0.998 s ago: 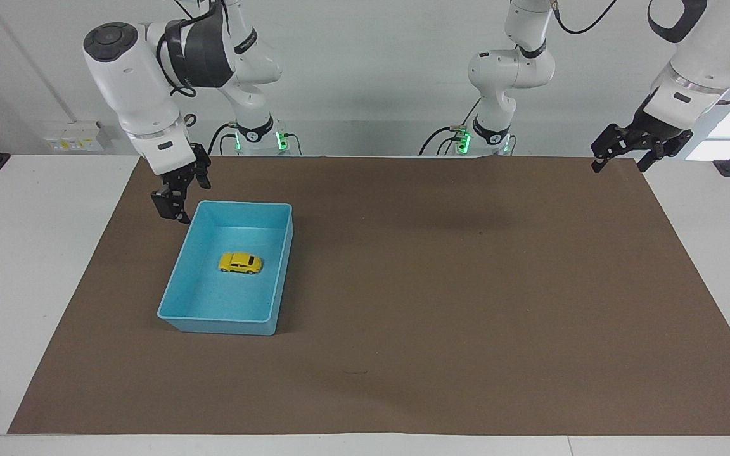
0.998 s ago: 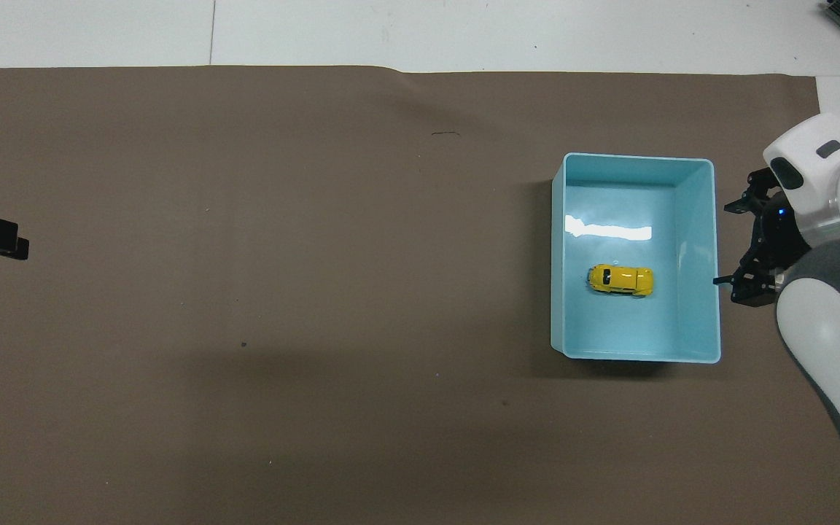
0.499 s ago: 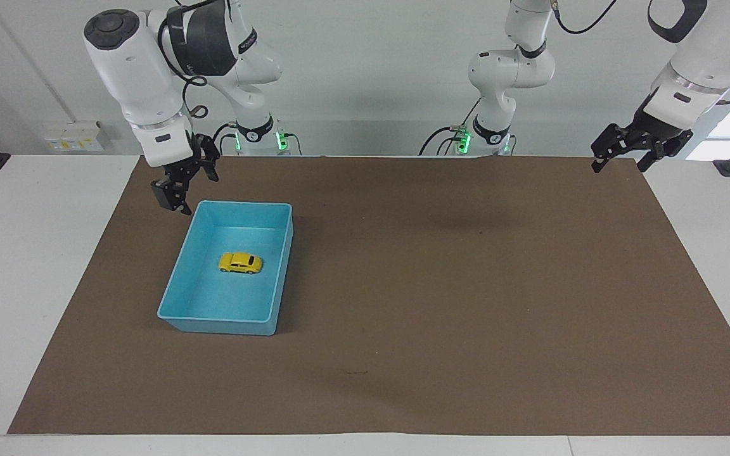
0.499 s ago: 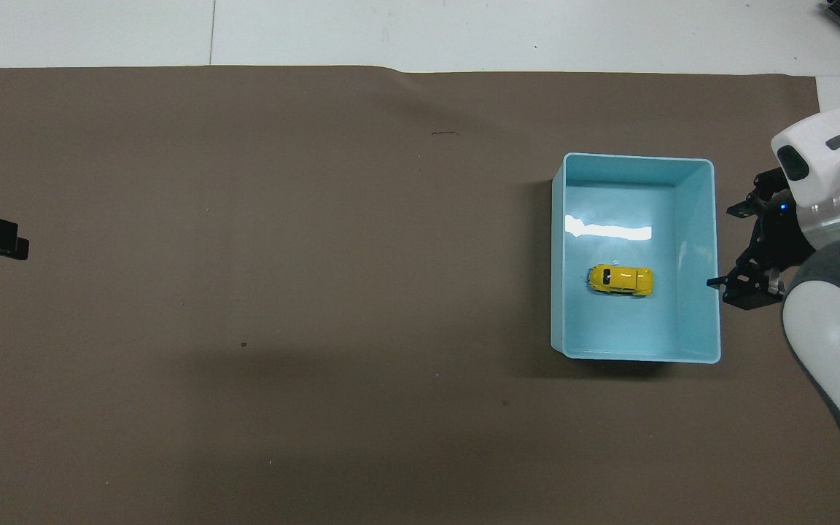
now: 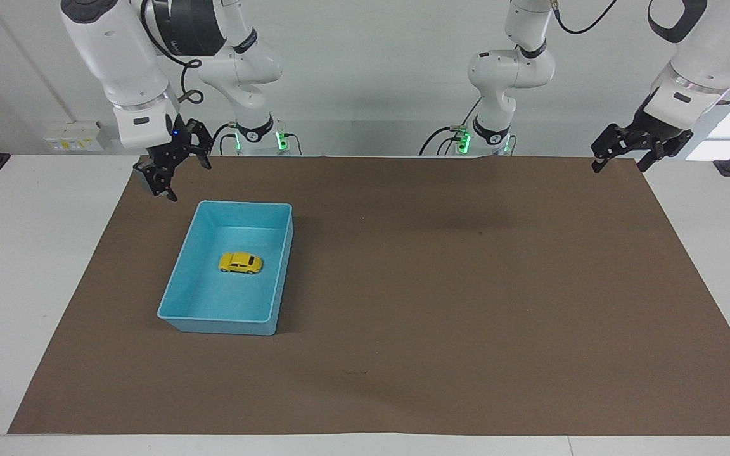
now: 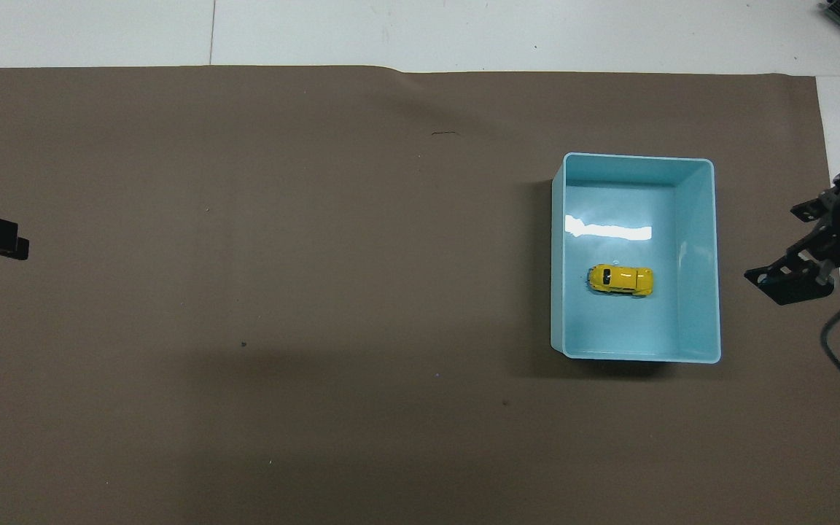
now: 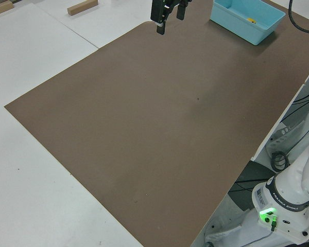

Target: Wind up and store yellow beetle car

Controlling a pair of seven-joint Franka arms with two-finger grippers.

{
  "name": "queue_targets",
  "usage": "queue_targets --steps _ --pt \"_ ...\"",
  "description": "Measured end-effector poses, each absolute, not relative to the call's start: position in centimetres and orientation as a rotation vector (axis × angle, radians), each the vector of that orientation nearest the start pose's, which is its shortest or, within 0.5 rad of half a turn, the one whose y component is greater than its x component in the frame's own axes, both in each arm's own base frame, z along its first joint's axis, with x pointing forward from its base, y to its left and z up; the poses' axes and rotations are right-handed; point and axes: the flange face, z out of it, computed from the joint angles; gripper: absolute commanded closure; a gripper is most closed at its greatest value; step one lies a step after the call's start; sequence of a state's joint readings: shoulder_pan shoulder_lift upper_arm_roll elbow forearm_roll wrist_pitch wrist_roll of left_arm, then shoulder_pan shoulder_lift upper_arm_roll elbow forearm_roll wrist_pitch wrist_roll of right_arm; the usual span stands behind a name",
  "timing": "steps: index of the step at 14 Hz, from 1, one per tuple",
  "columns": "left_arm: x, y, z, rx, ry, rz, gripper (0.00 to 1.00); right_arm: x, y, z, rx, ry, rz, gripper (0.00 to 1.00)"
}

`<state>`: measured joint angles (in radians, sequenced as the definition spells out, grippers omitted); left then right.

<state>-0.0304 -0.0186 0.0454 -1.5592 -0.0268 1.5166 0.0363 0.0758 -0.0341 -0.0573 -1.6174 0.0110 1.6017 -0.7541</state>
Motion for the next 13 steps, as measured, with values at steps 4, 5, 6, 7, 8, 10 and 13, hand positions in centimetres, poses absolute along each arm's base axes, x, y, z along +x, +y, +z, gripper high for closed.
queue_targets --steps 4,5,6,7,8,10,13 --pt "54.3 0.5 63.5 -3.169 0.036 0.037 0.00 54.0 2.4 64.0 -3.021 -0.833 -0.042 0.00" --pt "54.3 0.5 63.5 -3.169 0.036 0.037 0.00 54.0 2.6 64.1 -3.037 -0.771 -0.045 0.00" --pt "54.3 0.5 63.5 -3.169 0.036 0.037 0.00 54.0 2.6 64.3 -3.051 -0.709 -0.045 0.00" --pt "54.3 0.5 63.5 -3.169 0.036 0.037 0.00 53.8 2.5 64.6 -3.069 -0.622 -0.038 0.00" --pt "54.3 0.5 63.5 -3.169 0.036 0.037 0.00 53.7 2.5 64.9 -3.085 -0.529 -0.035 0.00" --pt "54.3 0.5 63.5 -3.169 0.036 0.037 0.00 53.5 2.6 65.7 -3.110 -0.345 -0.038 0.00" --pt "54.3 0.5 63.5 -3.169 0.036 0.037 0.00 53.4 2.8 66.3 -3.118 -0.157 -0.047 0.00"
